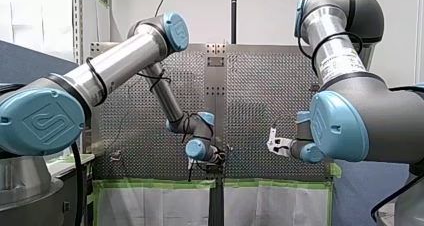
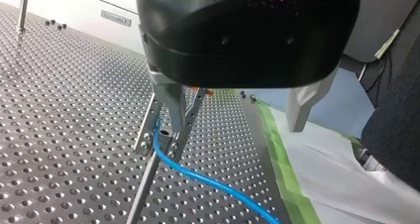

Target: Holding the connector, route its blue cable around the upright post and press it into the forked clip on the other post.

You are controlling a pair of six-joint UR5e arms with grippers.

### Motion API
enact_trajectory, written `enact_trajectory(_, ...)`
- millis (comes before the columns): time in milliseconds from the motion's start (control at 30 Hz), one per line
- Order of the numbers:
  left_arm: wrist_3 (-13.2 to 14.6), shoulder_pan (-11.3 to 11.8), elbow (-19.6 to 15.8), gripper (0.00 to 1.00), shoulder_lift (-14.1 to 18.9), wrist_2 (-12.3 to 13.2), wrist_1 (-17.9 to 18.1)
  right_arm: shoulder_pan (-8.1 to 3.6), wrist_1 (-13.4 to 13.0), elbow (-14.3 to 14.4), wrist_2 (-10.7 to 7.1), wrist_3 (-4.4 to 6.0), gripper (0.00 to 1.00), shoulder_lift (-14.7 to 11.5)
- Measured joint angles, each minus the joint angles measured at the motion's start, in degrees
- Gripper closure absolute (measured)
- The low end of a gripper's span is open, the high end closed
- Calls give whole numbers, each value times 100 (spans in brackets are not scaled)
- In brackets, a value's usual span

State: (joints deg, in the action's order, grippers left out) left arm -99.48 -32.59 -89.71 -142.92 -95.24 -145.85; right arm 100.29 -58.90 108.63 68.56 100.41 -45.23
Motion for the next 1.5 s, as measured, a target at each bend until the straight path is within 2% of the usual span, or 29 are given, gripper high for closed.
enact_trajectory(233, -13, -33, -240, 0, 220, -81, 202, -1, 0, -2, 0, -2, 100, 0)
enact_trajectory(433, 3, -102, -357, 0, 259, -41, 314, 3, 0, -1, 0, -2, 100, 0)
enact_trajectory(833, -11, -208, -370, 0, 263, -84, 331, 5, 28, -2, -50, -2, 100, 4)
enact_trajectory(1500, -53, -212, -416, 0, 301, -144, 292, 23, 49, 3, -98, -1, 100, 8)
